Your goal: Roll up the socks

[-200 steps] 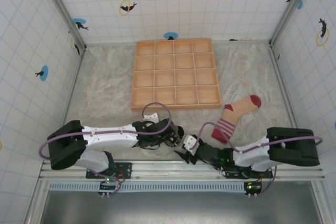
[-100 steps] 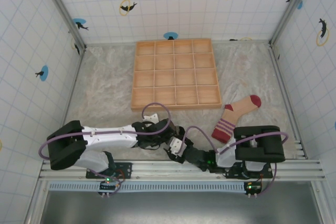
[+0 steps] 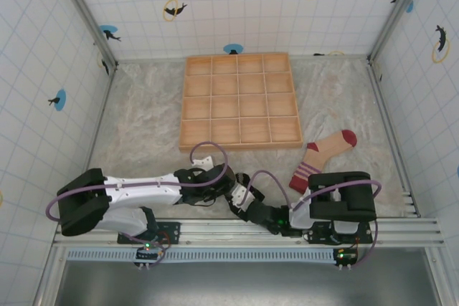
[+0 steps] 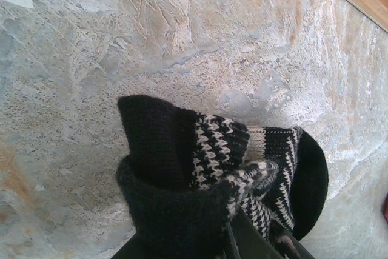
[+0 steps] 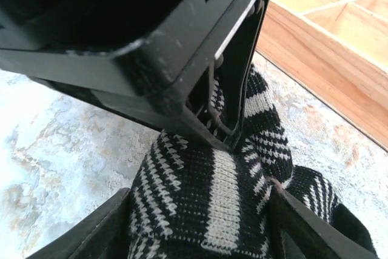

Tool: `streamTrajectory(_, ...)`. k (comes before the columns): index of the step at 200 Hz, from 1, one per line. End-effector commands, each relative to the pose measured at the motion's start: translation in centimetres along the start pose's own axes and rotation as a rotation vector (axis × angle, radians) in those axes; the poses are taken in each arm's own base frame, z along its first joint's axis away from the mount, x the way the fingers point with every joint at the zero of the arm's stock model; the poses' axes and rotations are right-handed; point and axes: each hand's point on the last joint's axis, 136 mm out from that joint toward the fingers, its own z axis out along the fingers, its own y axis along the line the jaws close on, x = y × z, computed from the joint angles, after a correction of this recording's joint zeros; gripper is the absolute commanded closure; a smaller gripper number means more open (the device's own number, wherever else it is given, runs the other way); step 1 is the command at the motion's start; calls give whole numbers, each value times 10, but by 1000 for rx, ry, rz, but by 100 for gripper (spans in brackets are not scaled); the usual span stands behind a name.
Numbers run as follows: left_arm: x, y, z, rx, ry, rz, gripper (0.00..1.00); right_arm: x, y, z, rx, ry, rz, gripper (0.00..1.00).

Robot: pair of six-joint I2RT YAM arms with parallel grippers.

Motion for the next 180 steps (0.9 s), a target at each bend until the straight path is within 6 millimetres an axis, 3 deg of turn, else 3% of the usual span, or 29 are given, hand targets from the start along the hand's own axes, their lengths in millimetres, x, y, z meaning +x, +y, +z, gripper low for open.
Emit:
streamTrajectory(1, 0, 7, -1, -18, 0, -11, 100, 13, -9, 7, 71, 63, 18, 42)
streamTrajectory(32, 1, 8, 2, -26, 6, -9, 100, 21, -9, 11, 73, 103, 53, 62)
streamTrajectory(46, 1, 8, 1, -24, 6, -12, 90, 25, -11, 10, 73, 128, 97, 73)
streamTrajectory(65, -2, 6, -2, -19, -5, -15, 69, 34, -13, 6, 62, 181, 176, 87)
streamTrajectory(92, -7, 7, -7, -10, -29, -33, 28, 45, -8, -4, -17, 228, 363, 97)
streamTrajectory(100, -8, 8, -7, -11, -38, -35, 22, 49, -6, -6, -38, 249, 421, 98)
streamTrajectory(180, -14, -12, -13, 60, -82, -17, 20, 87, -28, -35, 19, 370, 985, 100)
